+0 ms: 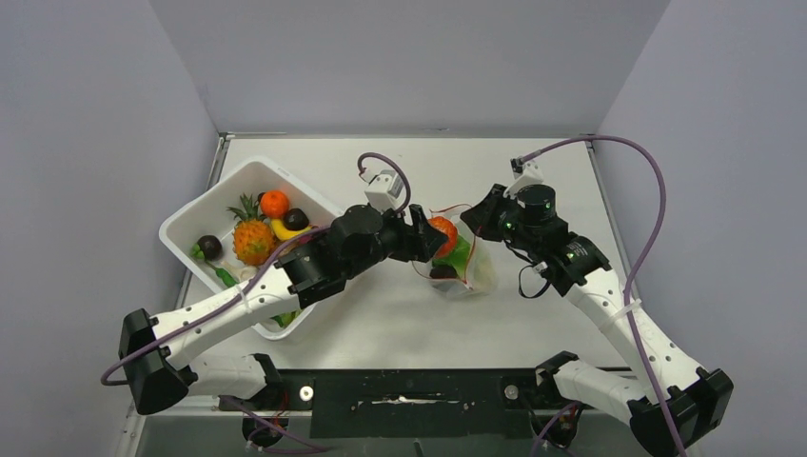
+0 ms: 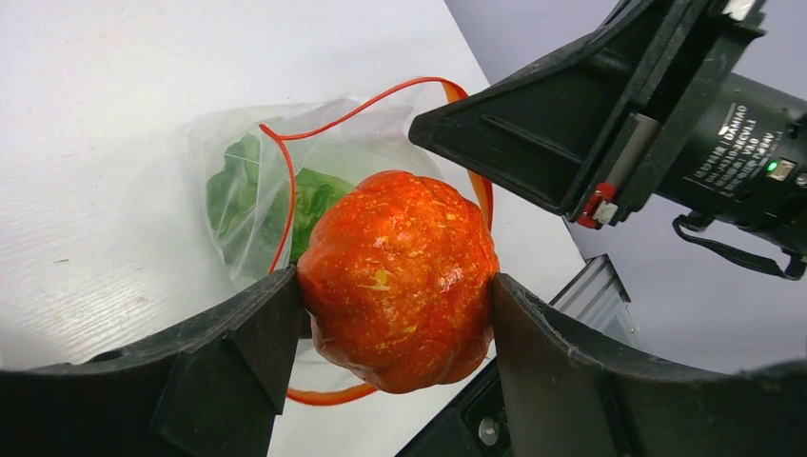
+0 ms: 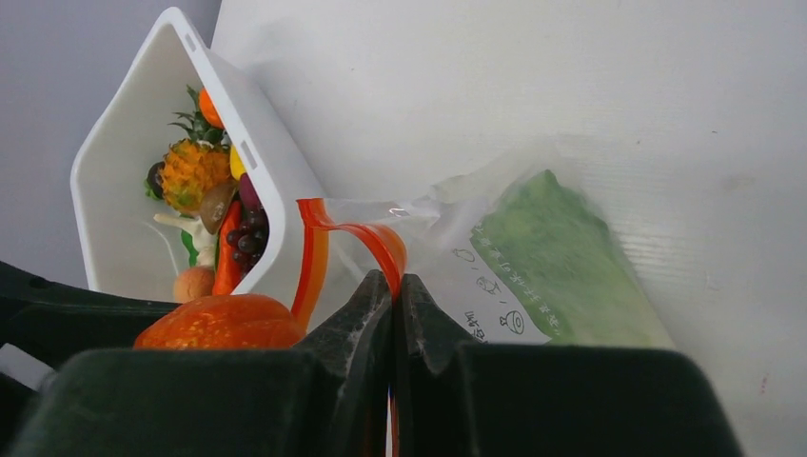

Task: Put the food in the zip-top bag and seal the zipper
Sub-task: Place the fake vegetable in the zipper food storage bag.

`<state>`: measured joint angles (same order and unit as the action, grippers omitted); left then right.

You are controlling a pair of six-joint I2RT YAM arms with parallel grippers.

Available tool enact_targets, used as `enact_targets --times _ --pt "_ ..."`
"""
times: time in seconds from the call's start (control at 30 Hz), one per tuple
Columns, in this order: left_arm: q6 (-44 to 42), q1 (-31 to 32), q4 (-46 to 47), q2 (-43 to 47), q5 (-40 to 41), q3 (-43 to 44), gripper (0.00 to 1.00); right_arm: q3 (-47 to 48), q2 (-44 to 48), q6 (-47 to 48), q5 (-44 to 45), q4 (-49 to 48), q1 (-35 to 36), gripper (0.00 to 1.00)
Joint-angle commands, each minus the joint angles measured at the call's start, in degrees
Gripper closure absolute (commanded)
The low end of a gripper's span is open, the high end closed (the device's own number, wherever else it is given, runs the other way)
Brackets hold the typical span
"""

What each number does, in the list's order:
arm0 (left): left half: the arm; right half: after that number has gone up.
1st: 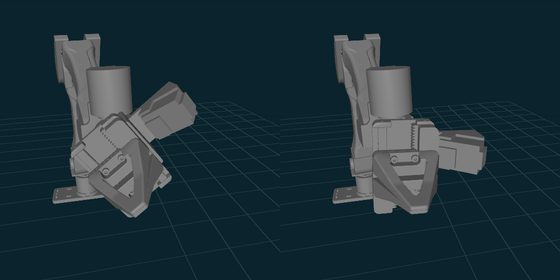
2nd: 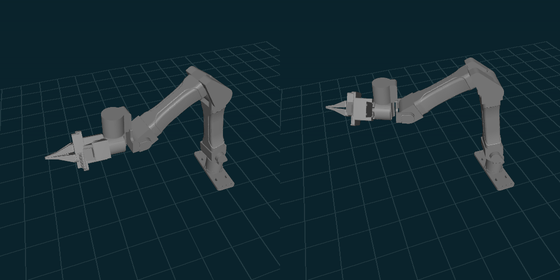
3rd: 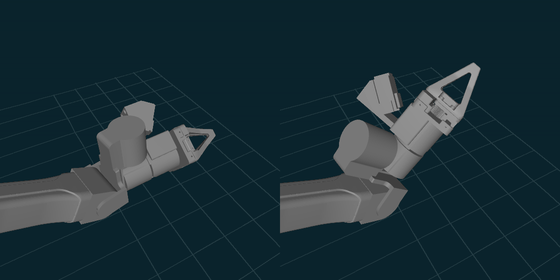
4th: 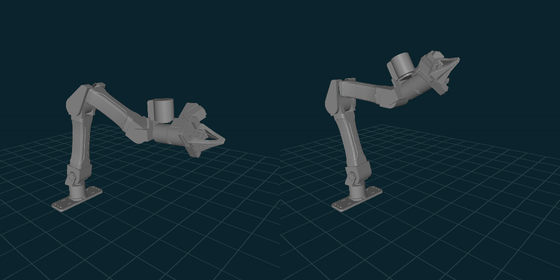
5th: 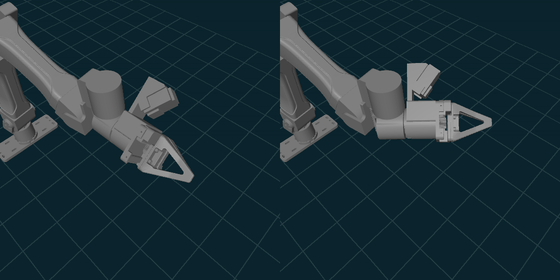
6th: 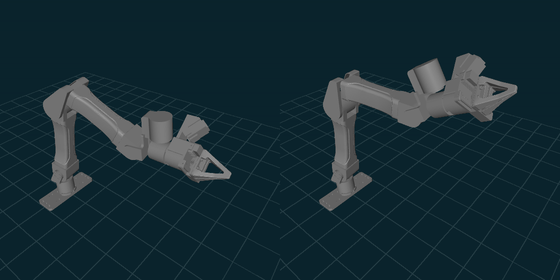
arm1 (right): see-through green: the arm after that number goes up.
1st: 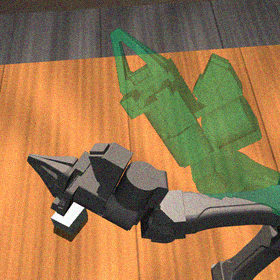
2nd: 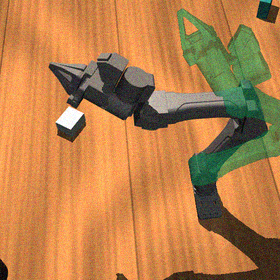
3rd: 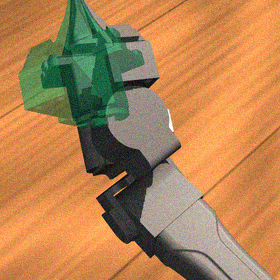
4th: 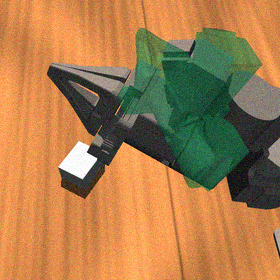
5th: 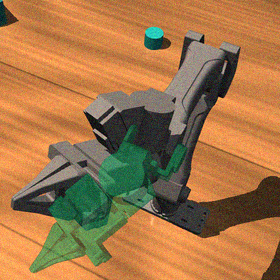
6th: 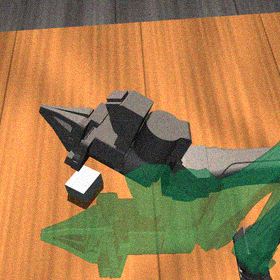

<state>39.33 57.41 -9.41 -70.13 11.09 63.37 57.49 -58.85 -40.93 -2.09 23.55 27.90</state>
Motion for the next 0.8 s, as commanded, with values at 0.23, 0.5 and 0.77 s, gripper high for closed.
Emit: enact_targets --times 0.23,0.5,0.77 --pt "-1.39 -1.43 9.77 -4.44 -2.71 -1.28 0.43 1.49 0.8 -2.38 -1.74 -5.43 1.19 1.0" --pt "-3.94 -2.65 2.34 -7.84 -9.58 3.6 0.25 1.47 1.03 -2.16 -0.88 -5.27 1.26 1.0" --pt "-4.61 -3.12 -1.28 -7.02 -10.71 5.28 0.21 1.54 0.92 -1.61 -0.85 -5.71 1.25 0.99"
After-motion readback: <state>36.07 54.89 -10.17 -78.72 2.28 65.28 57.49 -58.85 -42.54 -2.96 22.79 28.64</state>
